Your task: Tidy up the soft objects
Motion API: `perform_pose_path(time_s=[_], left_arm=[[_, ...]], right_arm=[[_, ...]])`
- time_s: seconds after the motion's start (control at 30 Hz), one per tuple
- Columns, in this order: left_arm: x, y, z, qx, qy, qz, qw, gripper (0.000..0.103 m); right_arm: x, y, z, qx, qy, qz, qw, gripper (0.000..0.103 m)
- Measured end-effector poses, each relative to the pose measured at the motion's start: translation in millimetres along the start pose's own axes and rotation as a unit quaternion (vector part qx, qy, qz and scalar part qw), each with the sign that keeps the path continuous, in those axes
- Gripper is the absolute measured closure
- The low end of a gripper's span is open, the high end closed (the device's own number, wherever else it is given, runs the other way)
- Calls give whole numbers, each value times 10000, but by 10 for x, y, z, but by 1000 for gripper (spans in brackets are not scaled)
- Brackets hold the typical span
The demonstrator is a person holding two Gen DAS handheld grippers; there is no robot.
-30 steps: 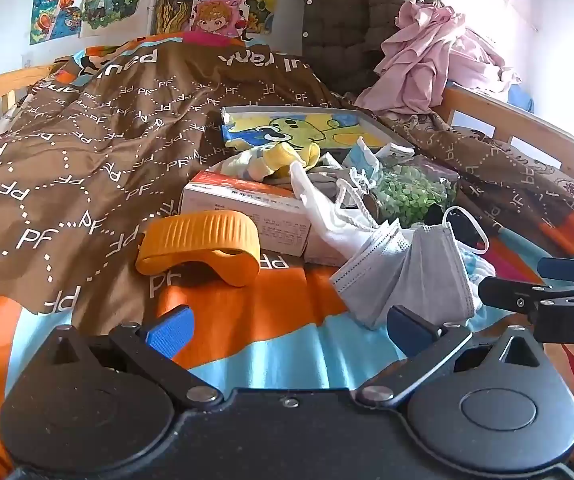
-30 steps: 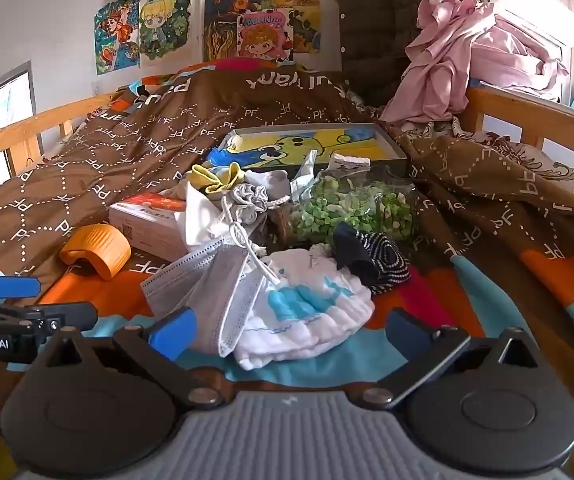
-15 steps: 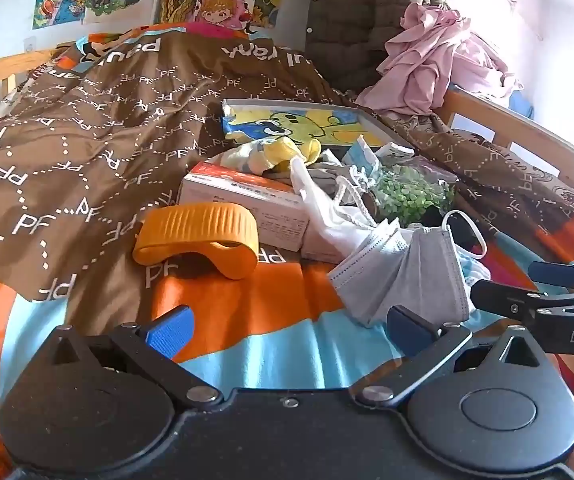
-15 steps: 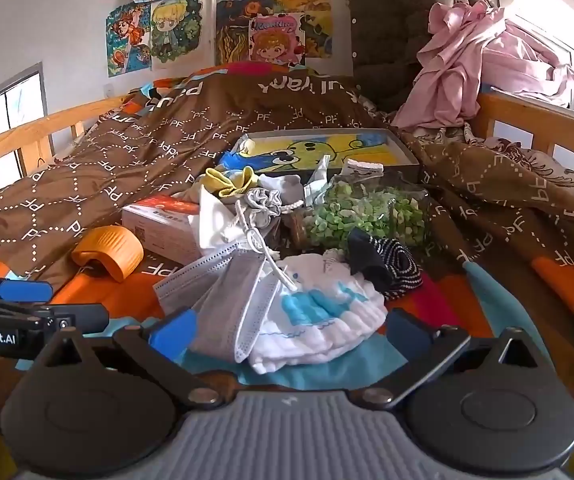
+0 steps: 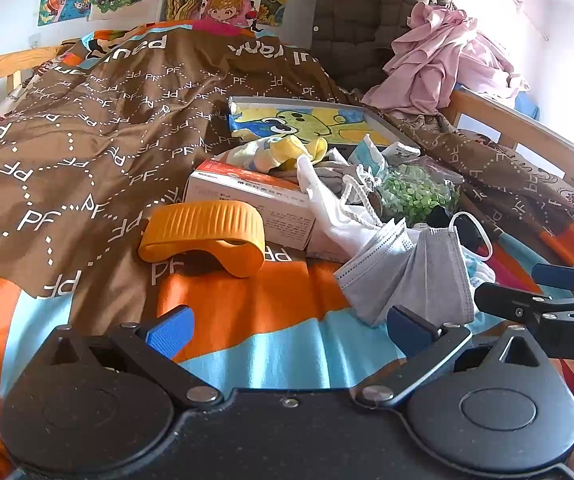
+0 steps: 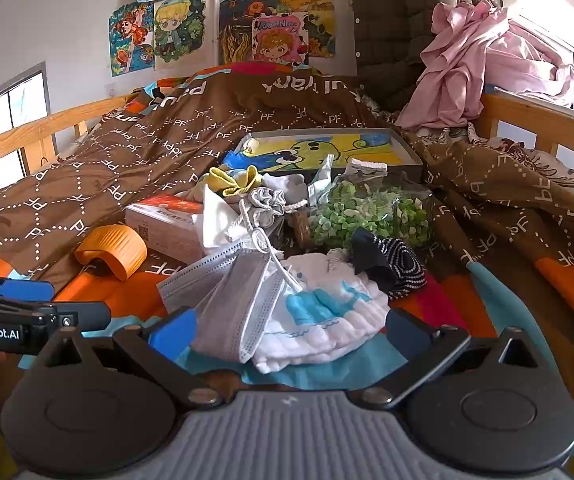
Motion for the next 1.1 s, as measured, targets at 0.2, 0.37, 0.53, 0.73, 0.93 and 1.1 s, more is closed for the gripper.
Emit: perform_pose_path(time_s=[0.2,0.37,0.53,0.73,0.93,1.1], left_arm=[[9,5,7,19,-4,9,10000,1],[12,6,7,20,-21,-3,10000,1],[16,-3,10,-1,-48,-11,10000,1],[14,-4,12,-1,-40,-11,10000,1],[16,-8,15,-14,-44,-21,10000,1],[20,-13,19,-9,-54,-13,10000,1]], right_arm=[[0,1,-6,4,-6,3,10000,0],[3,1,-6,5,-6,6,10000,0],[6,5,-8,12,-9,8,10000,0],[7,4,-9,12,-11,8,10000,0],[33,12,-16,16,-50,30,10000,0],[36,13,-17,18,-69,19,10000,0]])
Point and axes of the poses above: each gripper's, at about its wrist camera, not at the fingertips, and z roughly against the way its jaws point, x to its left, y to its underside, the point moved 10 cm from there along -z, roughly the way its jaws point, and after that the axes turned 4 degrees about -y, right-handed, at the moved point
